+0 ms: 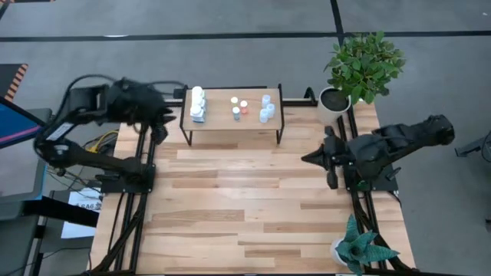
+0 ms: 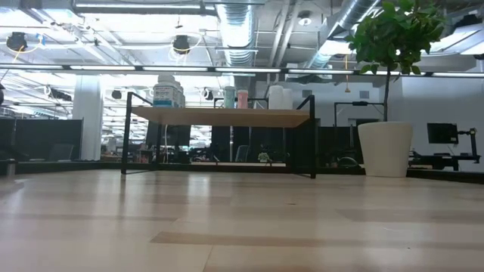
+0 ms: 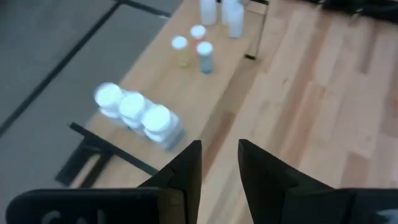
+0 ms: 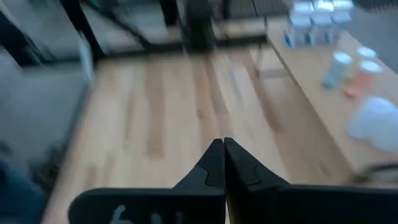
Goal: Pick and place medicine bottles onto shelf by color
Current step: Return to Home Position
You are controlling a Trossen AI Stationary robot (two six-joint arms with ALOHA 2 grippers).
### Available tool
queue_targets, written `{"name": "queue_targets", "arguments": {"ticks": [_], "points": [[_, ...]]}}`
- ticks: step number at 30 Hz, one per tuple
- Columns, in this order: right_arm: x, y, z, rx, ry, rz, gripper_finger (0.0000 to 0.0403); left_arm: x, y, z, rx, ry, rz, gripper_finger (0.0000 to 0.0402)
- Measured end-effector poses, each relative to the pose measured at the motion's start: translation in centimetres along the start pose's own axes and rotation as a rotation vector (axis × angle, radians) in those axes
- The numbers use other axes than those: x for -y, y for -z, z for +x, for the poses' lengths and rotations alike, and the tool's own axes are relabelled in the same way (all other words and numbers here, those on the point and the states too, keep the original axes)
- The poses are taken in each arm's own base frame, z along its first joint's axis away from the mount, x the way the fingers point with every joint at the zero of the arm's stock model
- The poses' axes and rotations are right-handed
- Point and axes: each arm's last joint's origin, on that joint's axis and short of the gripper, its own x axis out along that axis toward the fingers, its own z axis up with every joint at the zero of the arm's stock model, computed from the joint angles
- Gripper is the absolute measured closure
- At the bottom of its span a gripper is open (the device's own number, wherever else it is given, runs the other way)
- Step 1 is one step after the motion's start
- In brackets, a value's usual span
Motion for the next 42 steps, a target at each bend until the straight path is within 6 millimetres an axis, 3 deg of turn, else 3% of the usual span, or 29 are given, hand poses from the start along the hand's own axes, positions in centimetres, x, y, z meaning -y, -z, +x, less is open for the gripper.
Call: {"name": "queue_targets", "arguments": {"ticks": [3, 7, 18, 25, 32, 42], "points": [[0.5, 3.2, 0.7, 0.164, -0.057, 0.071, 0.0394, 0.3, 3.0, 0.4, 0.049, 0.055, -0.035, 0.031], [1.3, 6.9, 2.3, 0.304, -0.081, 0.12, 0.0394, 1.0, 6.9, 2.4, 0.159, 0.177, -0.044, 0.031], [3.1, 13.0, 3.5, 0.535, -0.111, 0.105, 0.0394, 1.2, 15.8, 6.7, 0.543, 0.375, -0.184, 0.031], [4.6, 16.0, 2.9, 0.664, -0.158, 0.129, 0.0394, 1.3, 18.8, 8.9, 0.818, 0.435, -0.218, 0.031], [5.5, 18.9, 2.7, 0.739, -0.219, 0.143, 0.0394, 1.7, 20.6, 11.4, 0.882, 0.447, -0.242, 0.031], [5.6, 20.8, 3.5, 0.533, -0.214, 0.135, 0.0395, 2.8, 22.5, 15.5, 0.963, 0.466, -0.199, 0.031]]}}
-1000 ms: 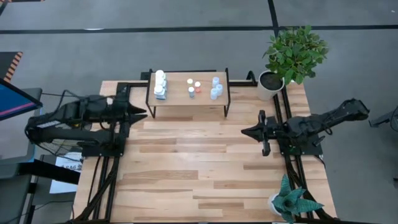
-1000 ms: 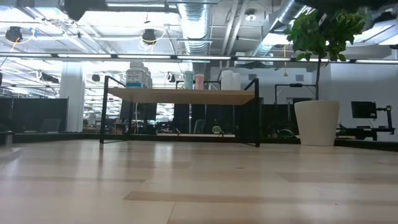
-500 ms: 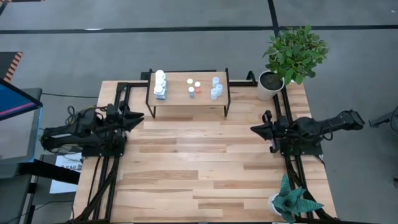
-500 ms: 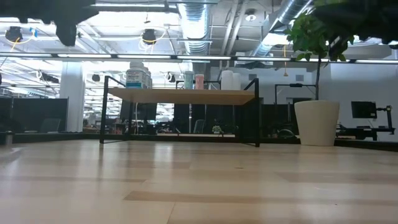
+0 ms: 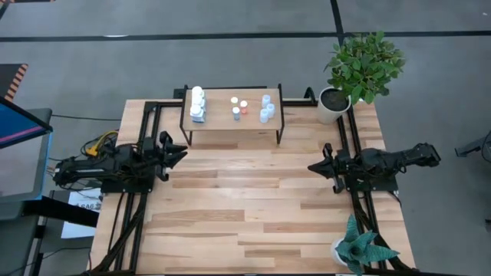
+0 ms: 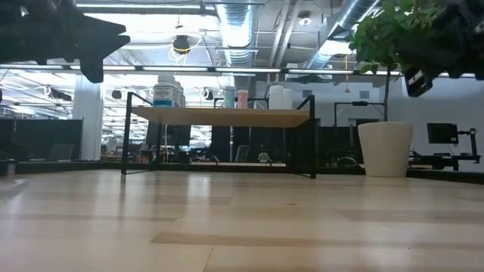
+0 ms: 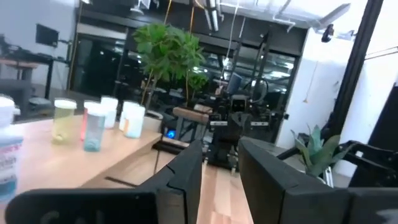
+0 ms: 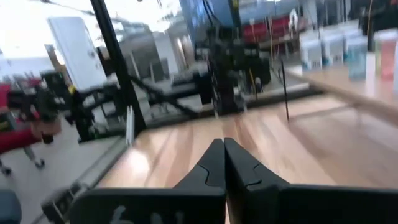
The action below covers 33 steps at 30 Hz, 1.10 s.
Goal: Pick and place medicine bottles onto shelf by color
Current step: Return to Home Position
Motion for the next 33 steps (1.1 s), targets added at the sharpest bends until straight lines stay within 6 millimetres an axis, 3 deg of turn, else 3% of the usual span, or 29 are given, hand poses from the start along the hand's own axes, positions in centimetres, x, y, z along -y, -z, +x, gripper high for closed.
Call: {"name": "queue_targets", "arguments": {"ticks": [8, 15, 33], "points": [[0.1, 0.3, 0.0, -0.03, 0.008, -0.005, 0.0394, -0.1, 0.5, 0.0, -0.022, 0.003, 0.026, 0.0311], [0.1, 0.5, 0.0, -0.05, 0.012, -0.009, 0.0378, -0.5, 2.1, -0.2, -0.188, -0.044, 0.044, 0.031], [0.2, 0.6, 0.0, -0.058, 0.015, -0.012, 0.0376, -0.5, 2.3, -0.2, -0.217, -0.04, 0.043, 0.031]]}}
